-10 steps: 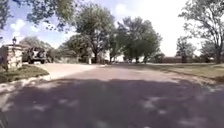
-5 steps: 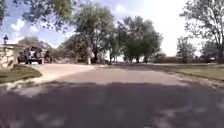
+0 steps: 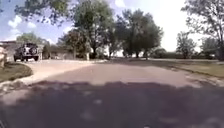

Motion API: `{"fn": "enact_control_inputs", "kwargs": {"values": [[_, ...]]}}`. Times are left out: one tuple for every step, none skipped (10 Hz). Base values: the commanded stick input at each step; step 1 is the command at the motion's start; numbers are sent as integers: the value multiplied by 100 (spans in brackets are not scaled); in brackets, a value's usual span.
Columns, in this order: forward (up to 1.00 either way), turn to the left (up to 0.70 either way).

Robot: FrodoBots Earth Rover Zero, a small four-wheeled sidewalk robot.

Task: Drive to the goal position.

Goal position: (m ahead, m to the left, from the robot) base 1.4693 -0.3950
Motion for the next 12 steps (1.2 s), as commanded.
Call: {"fn": "enact_control_inputs", "kwargs": {"values": [[100,0],[100,0],[100,0],[100,0],[100,0],[100,0],[100,0],[100,0],[100,0],[100,0],[100,0],[100,0]]}}
